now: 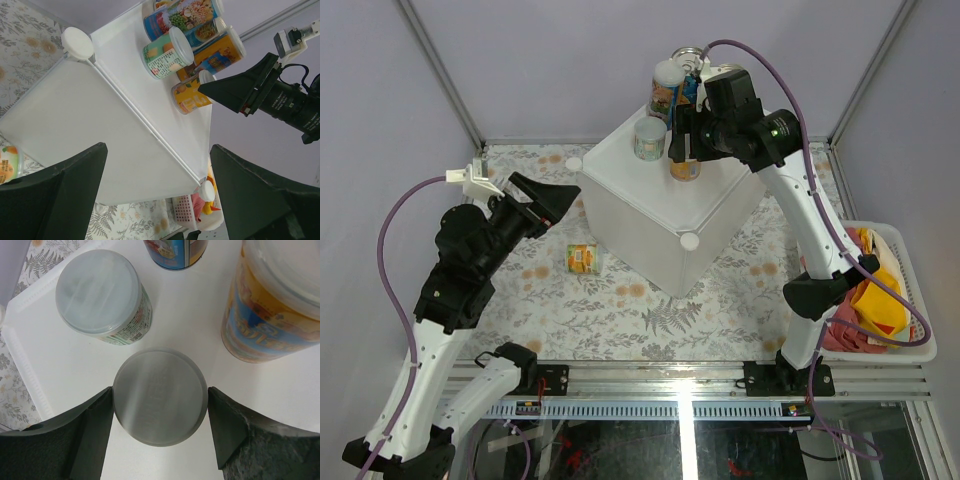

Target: Place and organize the canned foods onto the counter

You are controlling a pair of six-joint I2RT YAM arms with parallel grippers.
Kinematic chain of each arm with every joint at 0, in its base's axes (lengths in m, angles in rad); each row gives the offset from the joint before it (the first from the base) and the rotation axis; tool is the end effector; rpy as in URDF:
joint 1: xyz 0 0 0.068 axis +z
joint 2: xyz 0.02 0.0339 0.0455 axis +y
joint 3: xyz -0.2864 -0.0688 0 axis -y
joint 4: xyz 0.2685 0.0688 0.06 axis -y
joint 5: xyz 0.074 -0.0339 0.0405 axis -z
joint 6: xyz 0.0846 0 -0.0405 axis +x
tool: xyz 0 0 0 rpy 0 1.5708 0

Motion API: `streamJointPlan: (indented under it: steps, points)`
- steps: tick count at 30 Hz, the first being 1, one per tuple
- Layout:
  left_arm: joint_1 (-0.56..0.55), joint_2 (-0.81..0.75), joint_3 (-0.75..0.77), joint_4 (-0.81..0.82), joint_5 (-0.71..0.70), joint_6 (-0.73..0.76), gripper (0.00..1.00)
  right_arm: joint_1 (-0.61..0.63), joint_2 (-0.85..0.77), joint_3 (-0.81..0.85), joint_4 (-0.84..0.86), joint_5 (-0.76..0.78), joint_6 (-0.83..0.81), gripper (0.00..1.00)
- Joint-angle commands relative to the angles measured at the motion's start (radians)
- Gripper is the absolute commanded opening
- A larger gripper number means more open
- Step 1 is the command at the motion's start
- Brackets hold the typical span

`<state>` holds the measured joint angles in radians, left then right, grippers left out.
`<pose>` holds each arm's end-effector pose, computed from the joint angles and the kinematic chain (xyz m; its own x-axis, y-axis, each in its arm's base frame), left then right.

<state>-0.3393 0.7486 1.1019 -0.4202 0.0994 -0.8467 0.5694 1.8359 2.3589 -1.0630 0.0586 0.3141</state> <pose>0.1850 -0.0742 0.4470 -0.3598 -0.6635 -0.6560 0.2340 0.6164 -0.7518 0.3678 0.2296 0.4945 -0.5650 0.0045 -0.8250 -0.3378 0.9110 0.2364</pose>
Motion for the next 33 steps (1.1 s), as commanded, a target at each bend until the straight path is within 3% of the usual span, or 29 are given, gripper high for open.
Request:
streamJointPlan:
  steps: [1,11,33]
  points:
    - [0.007,0.002,0.013,0.016,0.000,0.025,0.84,-0.003,0.001,0.002,0.018,-0.020,-0.030,0.67]
    - [0.007,0.005,0.012,0.018,0.002,0.025,0.84,-0.005,0.000,-0.007,0.026,-0.017,-0.032,0.69]
    - [0.007,-0.002,0.009,0.017,0.000,0.019,0.85,-0.005,-0.026,-0.041,0.051,-0.014,-0.036,0.82]
